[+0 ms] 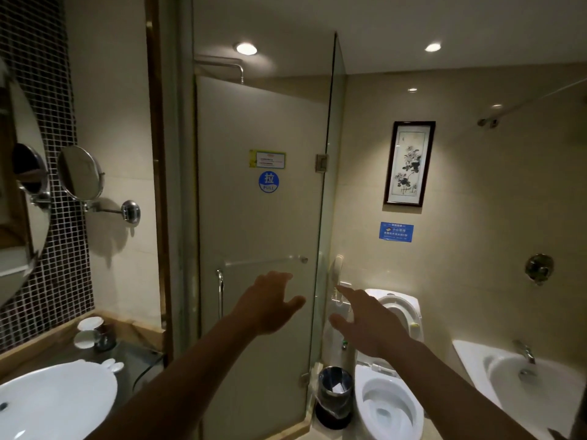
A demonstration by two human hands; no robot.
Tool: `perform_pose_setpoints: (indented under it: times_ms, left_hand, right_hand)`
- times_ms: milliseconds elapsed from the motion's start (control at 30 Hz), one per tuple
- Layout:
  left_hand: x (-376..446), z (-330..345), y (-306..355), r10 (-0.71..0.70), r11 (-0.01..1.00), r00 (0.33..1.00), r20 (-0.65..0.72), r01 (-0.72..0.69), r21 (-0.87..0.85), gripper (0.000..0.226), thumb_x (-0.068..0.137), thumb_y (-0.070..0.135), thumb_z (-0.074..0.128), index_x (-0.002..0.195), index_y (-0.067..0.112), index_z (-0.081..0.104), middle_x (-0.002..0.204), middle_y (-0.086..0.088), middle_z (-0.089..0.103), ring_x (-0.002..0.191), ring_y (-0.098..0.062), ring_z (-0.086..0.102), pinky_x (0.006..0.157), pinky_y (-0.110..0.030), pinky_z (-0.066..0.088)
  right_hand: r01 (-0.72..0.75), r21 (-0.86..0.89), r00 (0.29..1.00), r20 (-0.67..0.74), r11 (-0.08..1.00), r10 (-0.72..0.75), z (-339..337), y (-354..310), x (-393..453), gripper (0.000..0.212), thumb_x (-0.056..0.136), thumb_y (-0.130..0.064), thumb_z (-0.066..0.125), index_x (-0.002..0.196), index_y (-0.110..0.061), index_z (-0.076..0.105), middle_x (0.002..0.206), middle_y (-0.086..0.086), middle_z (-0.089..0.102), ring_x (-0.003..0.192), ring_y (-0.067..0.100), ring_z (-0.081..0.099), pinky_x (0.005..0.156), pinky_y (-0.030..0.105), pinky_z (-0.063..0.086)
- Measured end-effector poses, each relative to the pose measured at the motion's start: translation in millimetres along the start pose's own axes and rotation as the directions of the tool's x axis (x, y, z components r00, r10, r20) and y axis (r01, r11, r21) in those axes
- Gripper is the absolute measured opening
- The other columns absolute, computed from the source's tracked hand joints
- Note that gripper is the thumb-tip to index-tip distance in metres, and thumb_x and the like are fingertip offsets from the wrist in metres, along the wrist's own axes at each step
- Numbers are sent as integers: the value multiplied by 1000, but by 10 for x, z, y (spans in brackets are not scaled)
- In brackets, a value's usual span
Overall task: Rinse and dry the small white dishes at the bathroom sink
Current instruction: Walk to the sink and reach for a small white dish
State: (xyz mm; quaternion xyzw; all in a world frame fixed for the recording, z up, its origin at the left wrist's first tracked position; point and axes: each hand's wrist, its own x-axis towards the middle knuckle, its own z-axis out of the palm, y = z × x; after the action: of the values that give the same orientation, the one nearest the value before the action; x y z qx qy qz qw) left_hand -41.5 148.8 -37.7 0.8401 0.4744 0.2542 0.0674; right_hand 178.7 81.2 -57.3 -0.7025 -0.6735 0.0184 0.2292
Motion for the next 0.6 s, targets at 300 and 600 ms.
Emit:
perform_pose_setpoints:
  times_ms: [300,600]
  left_hand:
    - [213,-7,-346,-77,983,996,-46,84,165,69,94,54,49,150,18,30,155,-8,34,141,-27,31,114,-43,28]
    - [286,10,-393,-149,966,985,-90,164,199,68,95,53,50,150,18,30,156,-8,32,143,-27,29,115,-45,29]
  right_hand:
    - [101,-9,994,47,995,-100,322,-91,541,73,98,-59,52,161,-34,25,165,-1,39,149,21,39,117,38,33]
    - [202,6,969,146,979,-201,501,-92,950,74,100,-57,50,163,-31,21,168,3,32,151,27,35,119,45,33]
